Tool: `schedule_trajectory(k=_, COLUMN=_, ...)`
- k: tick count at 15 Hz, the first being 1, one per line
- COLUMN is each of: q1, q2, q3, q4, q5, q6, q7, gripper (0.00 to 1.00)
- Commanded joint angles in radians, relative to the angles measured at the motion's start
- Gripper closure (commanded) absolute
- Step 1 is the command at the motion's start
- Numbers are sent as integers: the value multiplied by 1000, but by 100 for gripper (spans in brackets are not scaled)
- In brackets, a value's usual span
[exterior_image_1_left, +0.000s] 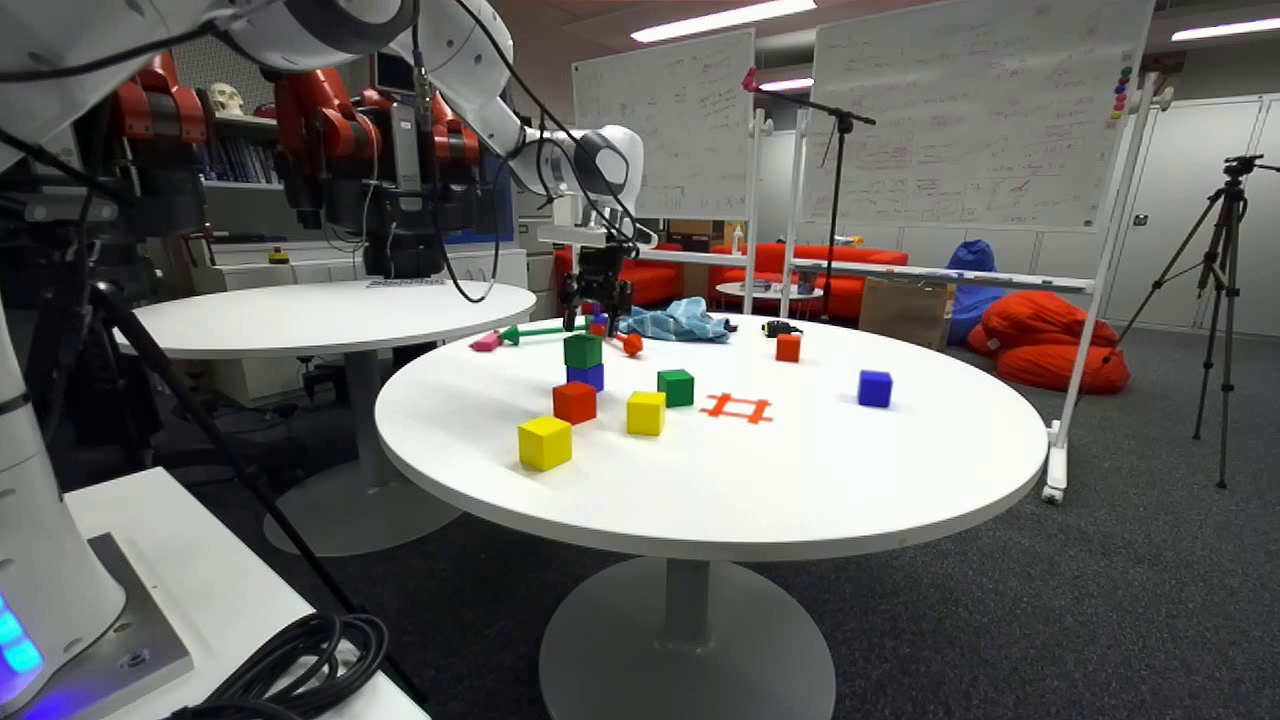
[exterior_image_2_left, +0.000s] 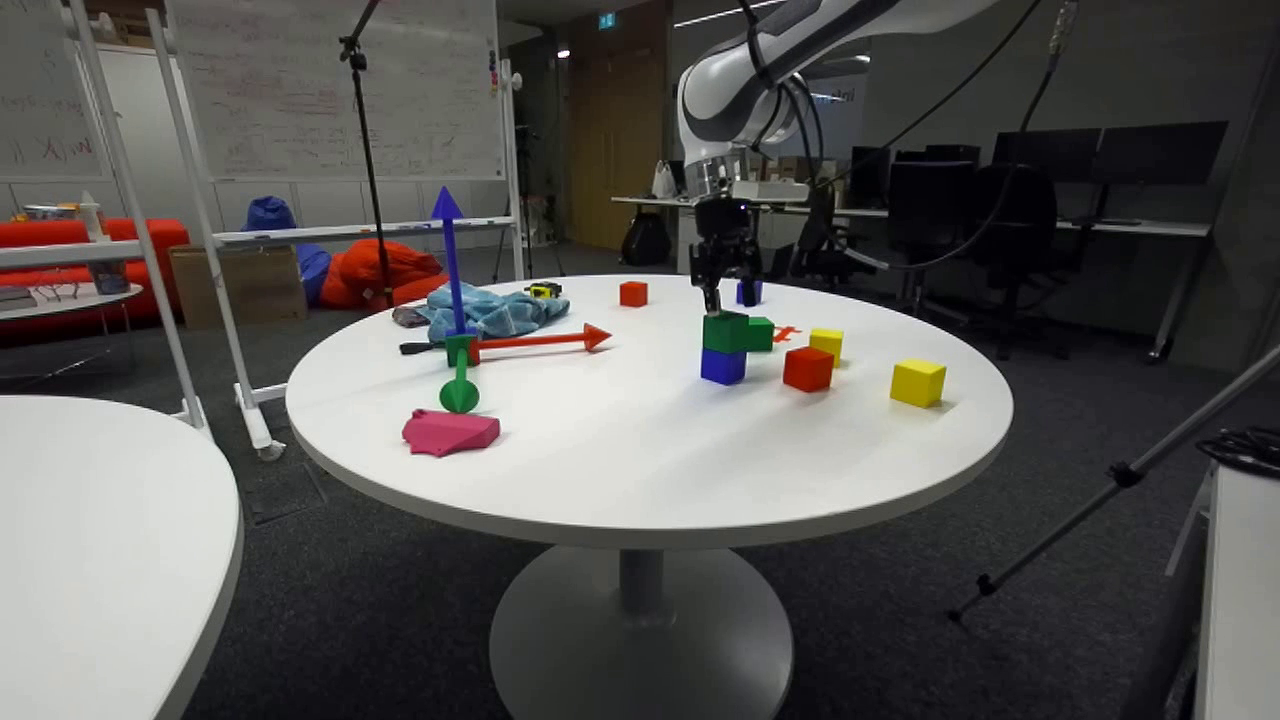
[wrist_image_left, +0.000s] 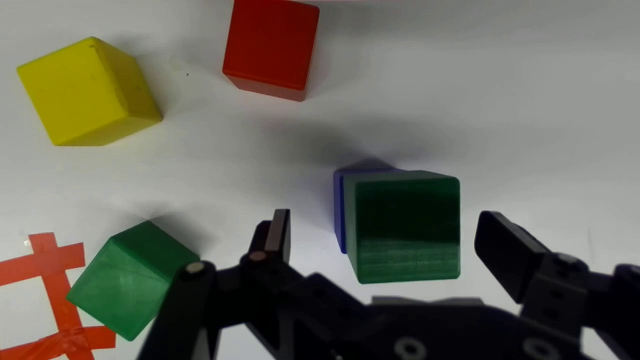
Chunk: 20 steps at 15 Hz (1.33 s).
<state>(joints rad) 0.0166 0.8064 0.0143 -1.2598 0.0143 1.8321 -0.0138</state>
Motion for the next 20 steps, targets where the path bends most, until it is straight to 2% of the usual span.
schedule_trajectory(k=1, q1=14, q2=31, q3=-11, q4=63, q5=-27, q6=-56, q7=12, gripper=0)
schedule_trajectory(k=10, q1=43, q2=85, q3=-11, q4=150, q5=-48, q6=-110, q7=19, gripper=0)
schedule_trajectory(k=19, q1=31, q2=140, q3=-7, q4=186, q5=-33, q6=-142, q7=8, gripper=0)
schedule_trajectory(k=20, q1=29, q2=146, q3=-7, q4=191, q5=-32, q6=-142, q7=6, gripper=25)
